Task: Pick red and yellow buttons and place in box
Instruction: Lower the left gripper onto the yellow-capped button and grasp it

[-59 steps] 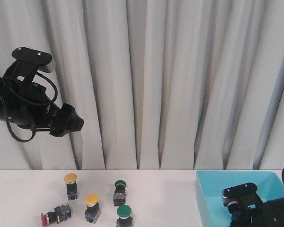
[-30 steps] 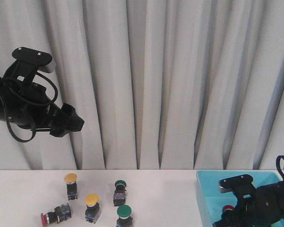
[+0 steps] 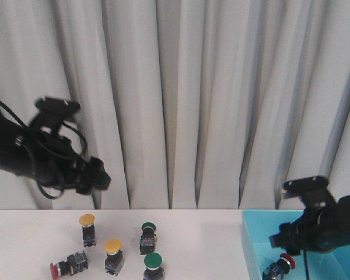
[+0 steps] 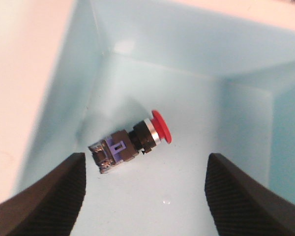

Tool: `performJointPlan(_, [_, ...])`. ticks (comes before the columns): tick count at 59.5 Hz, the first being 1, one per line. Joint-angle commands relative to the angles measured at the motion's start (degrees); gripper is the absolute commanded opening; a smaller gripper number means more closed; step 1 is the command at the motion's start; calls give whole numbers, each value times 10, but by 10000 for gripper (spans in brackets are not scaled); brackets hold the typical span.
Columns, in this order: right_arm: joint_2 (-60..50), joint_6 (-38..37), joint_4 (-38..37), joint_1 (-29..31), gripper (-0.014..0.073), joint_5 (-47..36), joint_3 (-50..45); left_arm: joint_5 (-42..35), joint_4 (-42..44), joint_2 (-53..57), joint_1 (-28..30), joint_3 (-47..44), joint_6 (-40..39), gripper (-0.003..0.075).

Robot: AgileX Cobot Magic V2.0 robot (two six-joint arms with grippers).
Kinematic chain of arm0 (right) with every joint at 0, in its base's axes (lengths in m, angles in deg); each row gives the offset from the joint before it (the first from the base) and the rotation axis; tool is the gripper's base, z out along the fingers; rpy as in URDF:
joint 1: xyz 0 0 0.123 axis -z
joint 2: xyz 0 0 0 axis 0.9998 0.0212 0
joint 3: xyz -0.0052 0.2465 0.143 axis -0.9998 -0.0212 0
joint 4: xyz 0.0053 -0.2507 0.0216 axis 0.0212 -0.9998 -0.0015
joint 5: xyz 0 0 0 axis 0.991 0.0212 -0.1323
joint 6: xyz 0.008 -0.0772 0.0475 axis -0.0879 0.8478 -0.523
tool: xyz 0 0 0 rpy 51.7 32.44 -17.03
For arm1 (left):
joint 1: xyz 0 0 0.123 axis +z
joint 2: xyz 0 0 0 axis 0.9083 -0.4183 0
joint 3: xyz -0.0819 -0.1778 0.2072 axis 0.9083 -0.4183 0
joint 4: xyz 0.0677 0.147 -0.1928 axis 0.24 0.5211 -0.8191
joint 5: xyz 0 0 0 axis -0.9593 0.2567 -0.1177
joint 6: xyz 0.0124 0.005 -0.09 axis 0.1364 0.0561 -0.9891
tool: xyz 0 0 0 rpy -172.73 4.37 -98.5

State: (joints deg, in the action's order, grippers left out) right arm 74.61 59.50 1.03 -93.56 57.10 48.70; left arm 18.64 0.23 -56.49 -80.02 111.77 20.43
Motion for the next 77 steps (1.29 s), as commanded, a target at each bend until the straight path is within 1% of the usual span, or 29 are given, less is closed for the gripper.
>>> performJointPlan(1, [-83,-4,23,2,505,-1,17,-38,-9,-21,-2,12,-18,576])
performJointPlan(10, [-175,4,53,2,505,15,18,-40,-6,-79,-2,17,-17,576])
performJointPlan(20, [-263,48,97,2,505,34,18,-45,-5,-137,-2,30,-17,576])
performJointPlan(30, [-316,78,140,2,505,75,17,-42,-5,-179,-3,52,-18,576])
performJointPlan(40, [-337,104,186,2,505,105,17,-26,-5,-216,-3,90,-18,576])
performJointPlan(46, [-338,127,209,2,505,120,17,-7,-2,-243,-3,122,-34,576])
performJointPlan(57, [-338,180,261,2,505,130,17,13,36,-289,-3,175,-75,576])
performJointPlan(65, [-338,197,281,2,505,130,17,13,36,-304,-3,193,-82,576])
performJointPlan(77, [-338,197,283,2,505,130,17,25,36,-320,-1,192,-82,576])
